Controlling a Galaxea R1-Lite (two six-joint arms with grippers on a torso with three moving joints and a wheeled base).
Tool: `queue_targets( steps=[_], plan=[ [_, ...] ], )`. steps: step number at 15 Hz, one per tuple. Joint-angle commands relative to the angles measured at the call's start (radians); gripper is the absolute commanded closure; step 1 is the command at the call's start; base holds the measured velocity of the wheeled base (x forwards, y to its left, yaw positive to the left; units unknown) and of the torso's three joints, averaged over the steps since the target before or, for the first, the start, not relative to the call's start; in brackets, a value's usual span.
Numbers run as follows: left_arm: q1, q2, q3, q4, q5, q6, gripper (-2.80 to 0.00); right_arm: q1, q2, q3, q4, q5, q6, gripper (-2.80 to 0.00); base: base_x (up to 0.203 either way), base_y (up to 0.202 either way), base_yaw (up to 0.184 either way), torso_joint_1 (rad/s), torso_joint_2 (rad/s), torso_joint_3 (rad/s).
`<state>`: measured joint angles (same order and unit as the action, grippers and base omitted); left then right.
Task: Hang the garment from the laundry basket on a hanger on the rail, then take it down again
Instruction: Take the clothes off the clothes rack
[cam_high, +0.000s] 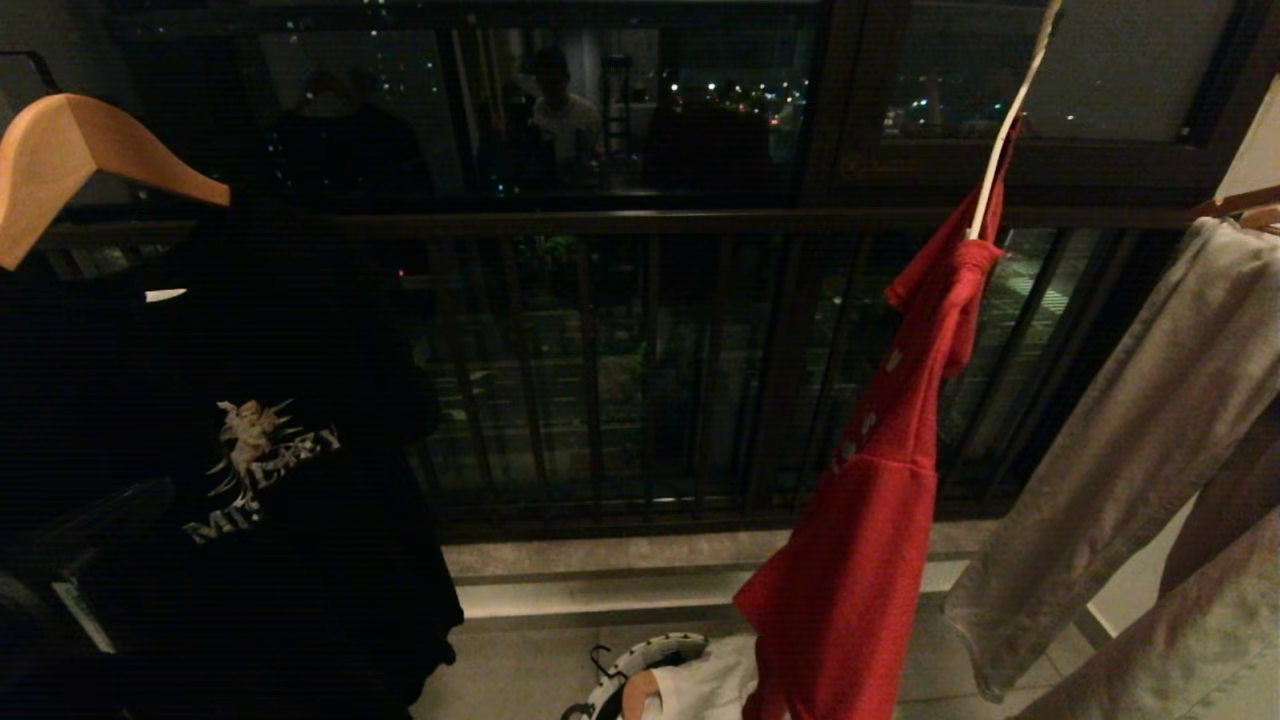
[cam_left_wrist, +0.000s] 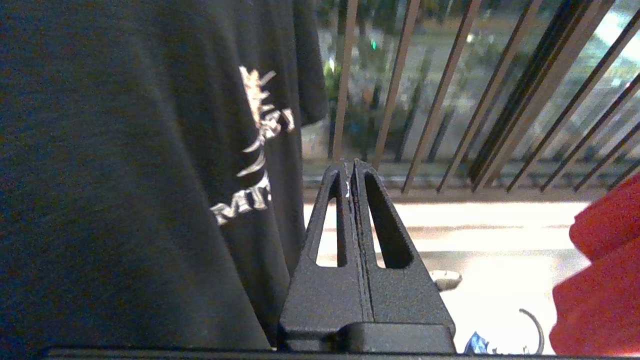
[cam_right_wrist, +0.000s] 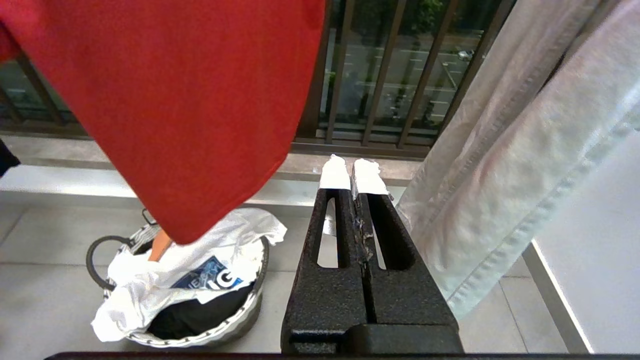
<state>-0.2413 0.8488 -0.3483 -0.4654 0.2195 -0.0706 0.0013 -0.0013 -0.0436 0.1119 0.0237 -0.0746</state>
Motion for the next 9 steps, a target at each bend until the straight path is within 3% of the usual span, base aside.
queue_targets(
  steps=[1, 4, 7, 9],
  plan=[
    [0.0, -0.126, 0.026, 0.003, 0.003, -0.001, 0.0, 0.0, 0.001, 0.001, 0.005, 0.001, 0.002, 0.0, 0.0, 0.0, 0.0, 0.0, 0.0, 0.0],
    [0.001, -0.297, 0.059, 0.038, 0.037, 0.021, 0.0, 0.0, 0.001, 0.0, 0.005, 0.0, 0.01, 0.0, 0.0, 0.0, 0.0, 0.0, 0.0, 0.0],
    [0.005, -0.457, 0.067, 0.215, 0.174, 0.124, 0.0, 0.0, 0.001, 0.001, 0.006, 0.009, 0.0, 0.0, 0.0, 0.0, 0.0, 0.0, 0.0, 0.0],
    [0.096, -0.495, 0.079, 0.263, 0.201, 0.166, 0.0, 0.0, 0.001, -0.002, 0.012, 0.028, -0.013, 0.0, 0.0, 0.0, 0.0, 0.0, 0.0, 0.0]
  ],
)
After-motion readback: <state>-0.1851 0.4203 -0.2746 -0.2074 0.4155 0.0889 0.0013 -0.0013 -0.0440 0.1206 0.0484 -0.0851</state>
